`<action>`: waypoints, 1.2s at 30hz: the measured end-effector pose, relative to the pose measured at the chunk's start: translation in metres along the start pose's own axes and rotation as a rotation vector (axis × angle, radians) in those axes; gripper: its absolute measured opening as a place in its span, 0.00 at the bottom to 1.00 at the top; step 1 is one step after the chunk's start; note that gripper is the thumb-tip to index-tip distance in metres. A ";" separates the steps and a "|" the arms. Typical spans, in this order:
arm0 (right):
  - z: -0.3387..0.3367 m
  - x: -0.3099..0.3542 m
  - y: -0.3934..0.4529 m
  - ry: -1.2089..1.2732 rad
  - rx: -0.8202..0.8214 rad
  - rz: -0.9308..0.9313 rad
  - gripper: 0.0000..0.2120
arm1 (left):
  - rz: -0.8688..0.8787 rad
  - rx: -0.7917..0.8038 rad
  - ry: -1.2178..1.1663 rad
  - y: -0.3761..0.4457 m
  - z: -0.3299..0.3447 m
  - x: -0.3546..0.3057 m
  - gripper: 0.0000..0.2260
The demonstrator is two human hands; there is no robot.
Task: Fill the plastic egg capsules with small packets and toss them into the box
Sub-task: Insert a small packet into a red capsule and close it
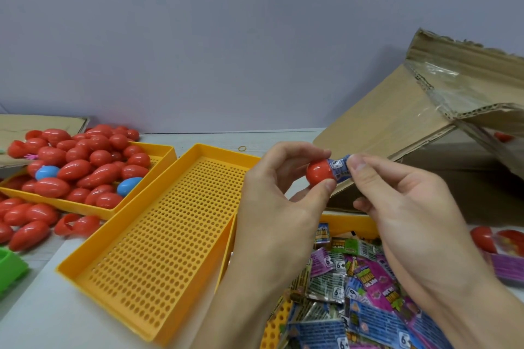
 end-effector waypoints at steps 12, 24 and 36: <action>0.001 0.010 -0.003 -0.154 -0.002 -0.107 0.08 | -0.011 -0.015 0.040 -0.001 -0.002 0.000 0.10; -0.002 0.013 -0.002 -0.179 -0.022 -0.170 0.04 | -0.059 -0.028 0.084 -0.002 -0.003 0.003 0.10; 0.004 0.013 -0.003 -0.100 0.018 -0.101 0.10 | -0.028 -0.029 0.057 0.000 -0.003 0.004 0.11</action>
Point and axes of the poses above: each hand's wrist, its own y-axis towards the middle knuckle, its own z-axis out of the palm, x = y × z, the point moved 8 cm from there along y, towards the middle knuckle, and after that the axes turned 11 degrees about y, right-handed, at the moved point
